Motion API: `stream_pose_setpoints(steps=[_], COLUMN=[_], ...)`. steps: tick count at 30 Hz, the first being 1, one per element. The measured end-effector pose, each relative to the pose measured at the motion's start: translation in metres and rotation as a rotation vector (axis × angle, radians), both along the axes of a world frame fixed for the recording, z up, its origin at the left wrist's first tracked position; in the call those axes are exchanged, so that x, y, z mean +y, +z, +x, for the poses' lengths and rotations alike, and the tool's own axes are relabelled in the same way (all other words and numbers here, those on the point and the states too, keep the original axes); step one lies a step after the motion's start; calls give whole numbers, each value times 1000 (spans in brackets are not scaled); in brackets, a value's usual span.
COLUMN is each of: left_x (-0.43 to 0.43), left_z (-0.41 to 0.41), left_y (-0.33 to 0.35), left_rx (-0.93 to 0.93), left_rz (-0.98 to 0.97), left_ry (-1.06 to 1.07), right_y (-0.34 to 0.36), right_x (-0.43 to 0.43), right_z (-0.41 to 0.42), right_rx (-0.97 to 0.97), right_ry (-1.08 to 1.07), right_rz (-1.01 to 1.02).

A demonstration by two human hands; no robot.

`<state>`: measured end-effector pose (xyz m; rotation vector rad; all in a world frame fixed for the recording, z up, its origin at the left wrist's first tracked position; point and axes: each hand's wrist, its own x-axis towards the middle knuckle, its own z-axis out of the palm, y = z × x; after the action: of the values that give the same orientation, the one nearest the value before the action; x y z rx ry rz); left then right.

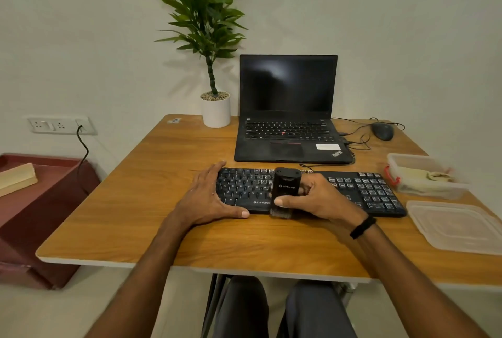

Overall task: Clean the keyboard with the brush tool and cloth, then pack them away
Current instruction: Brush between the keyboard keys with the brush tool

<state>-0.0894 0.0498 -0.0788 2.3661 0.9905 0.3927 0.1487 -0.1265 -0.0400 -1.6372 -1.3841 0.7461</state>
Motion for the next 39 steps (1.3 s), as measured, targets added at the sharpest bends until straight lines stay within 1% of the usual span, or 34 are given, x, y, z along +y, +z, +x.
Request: stream_pose_setpoints(steps=[3,4,6,7,8,10,11,14,15,17,19,21,24,25,28,31,32,34,35,37,39], left_x=[1,1,0,0,-1,-1,-1,-1,-1,-1,0,1,1,1,1,0,1,1,1,2,0], left_z=[-1,-1,-1,-1,-1,-2,-2,-1,-1,-1,-2,-1,-2,-2,-2,-2,-2,-3,-3,-2,-1], left_y=[0,1,1,1,1,1,2,2,2,1,2,3,2,1,0,2,2,1,1,1,1], left_rx=[-4,-9,-6,-4,-4,-12,-16,-8,-4,-7,-14,-17,-25,-28,-23,-28,-30,-33,-31,-28,-33], left_rz=[-4,-5,-3,-1,-4,-14,-14,-10,-13,-17,-17,-19,-24,-22,-12,-18,-18,-15,-14,-21,-22], left_ry=[7,11,5,1,1,12,13,-3,-4,7,6,-7,-3,1,-12,-8,-5,-15,-20,-13,-8], right_y=[4,5,-2,-8,-8,1,2,1,-2,0,-1,-2,-2,-1,1,2,2,0,0,4,12], right_x=[4,6,8,10,11,15,18,22,24,29,35,40,44,46,48,53,55,55,55,56,53], right_z=[-2,-2,-7,-10,-15,-20,-20,-27,-32,-39,-43,-48,-54,-55,-57,-57,-57,-60,-60,-54,-45], right_rx=[-110,-86,-14,-21,-46,-167,-163,-59,-78,-173,-153,-97,-186,-189,-133,-207,-187,-118,-130,-213,-214], right_ry=[-127,-110,-17,11,-14,-102,-85,42,49,-9,0,47,-25,-32,59,-50,-35,60,70,-21,-143], right_rz=[108,106,16,-2,21,107,106,-2,15,96,113,74,170,176,94,175,167,86,75,145,212])
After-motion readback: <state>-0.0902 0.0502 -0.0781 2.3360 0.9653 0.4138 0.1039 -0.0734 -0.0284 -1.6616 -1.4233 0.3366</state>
